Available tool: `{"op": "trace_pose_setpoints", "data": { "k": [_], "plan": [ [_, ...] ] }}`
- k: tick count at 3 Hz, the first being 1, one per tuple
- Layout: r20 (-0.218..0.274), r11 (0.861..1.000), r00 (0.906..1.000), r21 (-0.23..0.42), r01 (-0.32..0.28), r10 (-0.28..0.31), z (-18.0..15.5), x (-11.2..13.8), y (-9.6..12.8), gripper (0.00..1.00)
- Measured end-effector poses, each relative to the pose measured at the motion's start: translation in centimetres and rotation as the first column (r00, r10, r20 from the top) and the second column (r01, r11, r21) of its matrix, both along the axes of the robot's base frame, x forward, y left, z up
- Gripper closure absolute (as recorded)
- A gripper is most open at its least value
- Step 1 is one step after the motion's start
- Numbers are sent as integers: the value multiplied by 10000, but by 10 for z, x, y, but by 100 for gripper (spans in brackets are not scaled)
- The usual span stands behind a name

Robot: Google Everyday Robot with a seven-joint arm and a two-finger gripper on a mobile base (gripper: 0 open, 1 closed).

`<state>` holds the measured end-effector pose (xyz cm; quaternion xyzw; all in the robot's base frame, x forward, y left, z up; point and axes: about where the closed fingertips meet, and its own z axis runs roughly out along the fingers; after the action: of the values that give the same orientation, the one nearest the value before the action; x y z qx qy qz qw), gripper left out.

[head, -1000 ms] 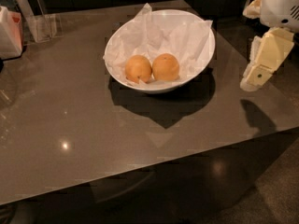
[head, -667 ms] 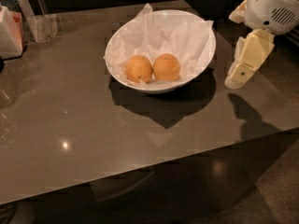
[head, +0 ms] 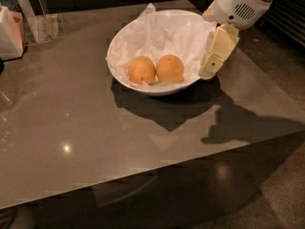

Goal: Pick orange from white bowl

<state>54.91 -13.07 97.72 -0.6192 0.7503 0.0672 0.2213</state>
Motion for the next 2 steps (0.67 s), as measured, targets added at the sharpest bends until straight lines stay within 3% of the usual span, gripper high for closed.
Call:
{"op": "trace_pose_setpoints", "data": {
  "k": [1, 2],
  "plan": [
    [-125, 9985, 9998, 521, -171, 177, -15, 19, 17, 0],
    [-499, 9942, 9956, 771, -752, 792, -33, 46, 49, 0]
  ]
}}
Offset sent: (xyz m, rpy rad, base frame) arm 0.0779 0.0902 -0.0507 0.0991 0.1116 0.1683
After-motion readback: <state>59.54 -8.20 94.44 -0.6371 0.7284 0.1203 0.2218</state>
